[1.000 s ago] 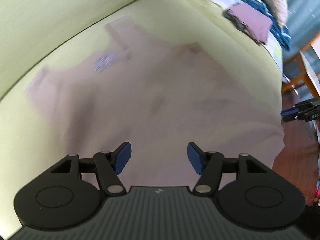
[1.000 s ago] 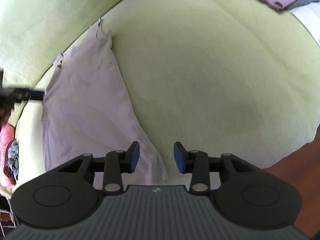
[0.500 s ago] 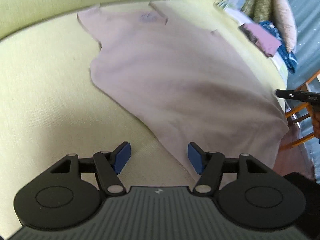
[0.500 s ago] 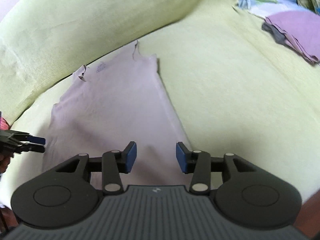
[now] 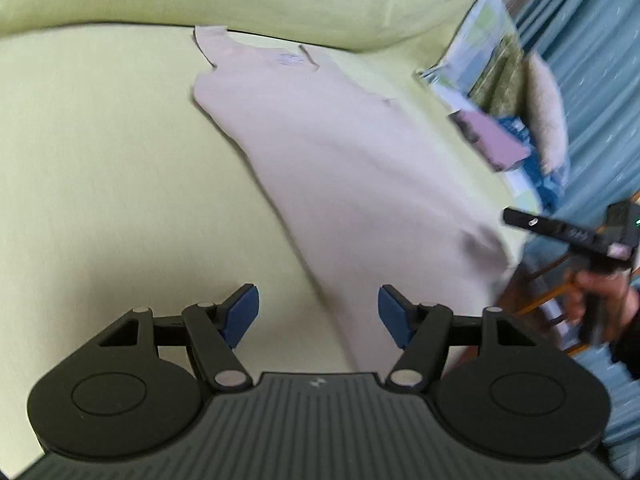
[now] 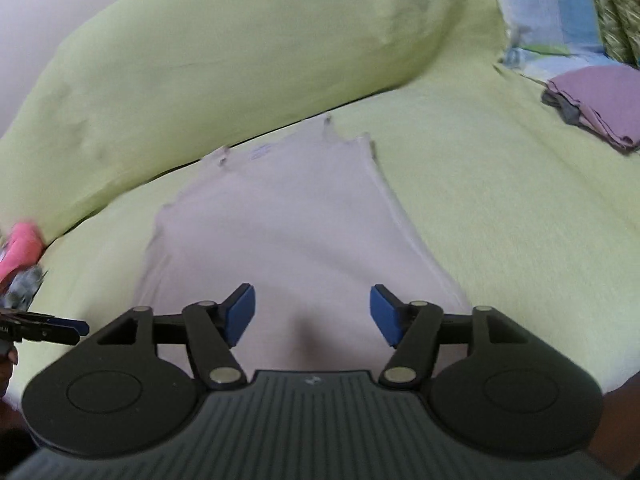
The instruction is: Fold clothes
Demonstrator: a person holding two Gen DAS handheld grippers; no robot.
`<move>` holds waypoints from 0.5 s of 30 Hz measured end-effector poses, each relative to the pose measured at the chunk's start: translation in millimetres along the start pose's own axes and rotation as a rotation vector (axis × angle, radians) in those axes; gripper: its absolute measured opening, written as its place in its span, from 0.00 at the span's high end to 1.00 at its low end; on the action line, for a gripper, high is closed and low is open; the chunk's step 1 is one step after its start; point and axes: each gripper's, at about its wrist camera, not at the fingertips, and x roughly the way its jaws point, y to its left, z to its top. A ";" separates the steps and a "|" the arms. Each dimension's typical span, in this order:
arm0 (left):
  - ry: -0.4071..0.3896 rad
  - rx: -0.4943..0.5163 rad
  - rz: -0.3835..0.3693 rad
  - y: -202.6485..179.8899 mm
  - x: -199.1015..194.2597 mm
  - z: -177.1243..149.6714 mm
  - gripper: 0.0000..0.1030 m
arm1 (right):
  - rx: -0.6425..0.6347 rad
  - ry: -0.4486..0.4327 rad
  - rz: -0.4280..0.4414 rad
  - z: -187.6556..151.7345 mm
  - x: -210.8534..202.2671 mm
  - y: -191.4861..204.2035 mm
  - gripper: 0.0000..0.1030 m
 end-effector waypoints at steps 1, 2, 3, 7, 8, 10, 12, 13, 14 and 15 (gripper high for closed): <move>-0.001 -0.001 0.002 -2.2 -1.8 -3.3 0.36 | -0.015 0.002 0.003 -2.6 -5.0 -1.0 0.35; -0.002 -0.016 0.003 -7.2 -2.1 -11.4 0.36 | -0.018 0.005 0.009 -4.5 -9.7 -4.1 0.35; -0.003 -0.030 0.003 -12.1 -2.3 -19.5 0.36 | -0.016 0.014 0.021 -7.0 -17.3 -10.8 0.35; 0.012 -0.080 0.026 -28.9 13.4 -49.6 0.36 | -0.018 0.018 0.028 -10.5 -40.5 -39.1 0.35; 0.017 -0.103 0.027 -31.7 20.3 -57.6 0.37 | -0.014 0.016 0.025 -10.4 -43.3 -45.2 0.35; 0.021 -0.126 0.025 -31.9 28.0 -63.8 0.37 | 0.005 0.019 0.020 -9.9 -46.9 -63.2 0.35; -0.022 -0.164 0.002 -28.9 31.4 -67.0 0.37 | 0.026 0.033 0.019 -11.5 -46.9 -81.9 0.35; -0.044 -0.184 -0.010 -27.3 33.0 -68.5 0.37 | 0.035 0.041 0.019 -12.9 -45.9 -89.9 0.34; -0.075 -0.233 -0.036 -21.5 32.5 -68.7 0.37 | 0.042 0.046 0.023 -14.5 -44.7 -94.5 0.34; -0.086 -0.254 -0.048 -17.3 33.7 -68.4 0.37 | 0.052 0.056 0.031 -16.9 -42.2 -101.7 0.34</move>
